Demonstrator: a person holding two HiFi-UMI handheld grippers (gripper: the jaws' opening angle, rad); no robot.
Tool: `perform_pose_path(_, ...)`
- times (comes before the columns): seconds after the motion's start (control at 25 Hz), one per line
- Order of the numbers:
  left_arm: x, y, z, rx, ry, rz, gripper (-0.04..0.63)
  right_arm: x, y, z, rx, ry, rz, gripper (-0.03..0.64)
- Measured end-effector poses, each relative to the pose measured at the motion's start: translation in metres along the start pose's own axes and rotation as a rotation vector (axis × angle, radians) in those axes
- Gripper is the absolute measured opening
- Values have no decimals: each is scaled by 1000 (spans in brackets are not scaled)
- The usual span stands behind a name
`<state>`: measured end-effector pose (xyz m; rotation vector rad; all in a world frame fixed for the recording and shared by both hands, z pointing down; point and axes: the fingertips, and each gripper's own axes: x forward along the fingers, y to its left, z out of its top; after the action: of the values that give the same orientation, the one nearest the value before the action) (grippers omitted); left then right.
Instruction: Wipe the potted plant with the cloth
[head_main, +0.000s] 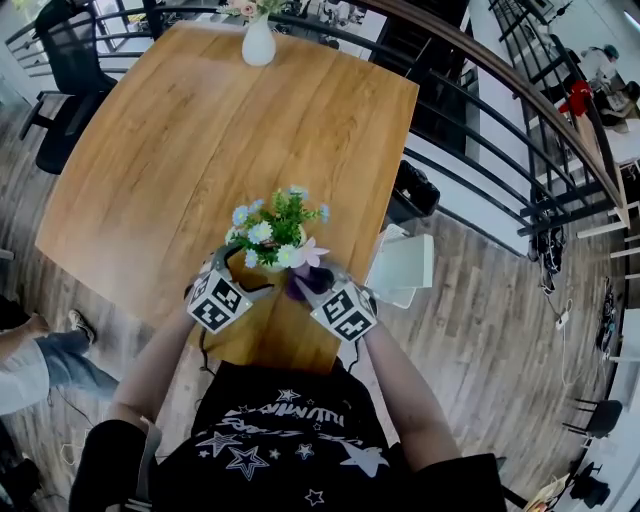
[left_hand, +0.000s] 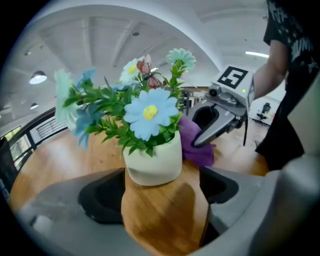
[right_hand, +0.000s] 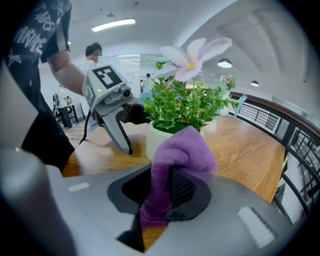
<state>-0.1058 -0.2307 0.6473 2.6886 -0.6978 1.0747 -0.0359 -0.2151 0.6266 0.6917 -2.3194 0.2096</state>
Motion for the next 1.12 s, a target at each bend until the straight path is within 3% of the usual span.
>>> perform_pose_path(0.16,1,8,1,209,20,-150,476,0,0,-2,-1,6,4,84)
perform_pose_path(0.32,1,18,4,357,32,-260,476,3,0,-3,-9,17,7,84)
perform_pose_path(0.56,7,32,8,505,77,-301,463,3,-1,-6,-15,27,11,84)
perform_pose_path(0.68,8,34,10,508,78,-306,345,3,-3,-5,-7,27,4,84)
perform_pose_path(0.88,9,30,12,466,77,-287,339,3,-5,-6,2,26,3,84)
perform_pose_path(1.12,14,21,16,349,109,-188,336,3,-17,-8,14,29,-38,84)
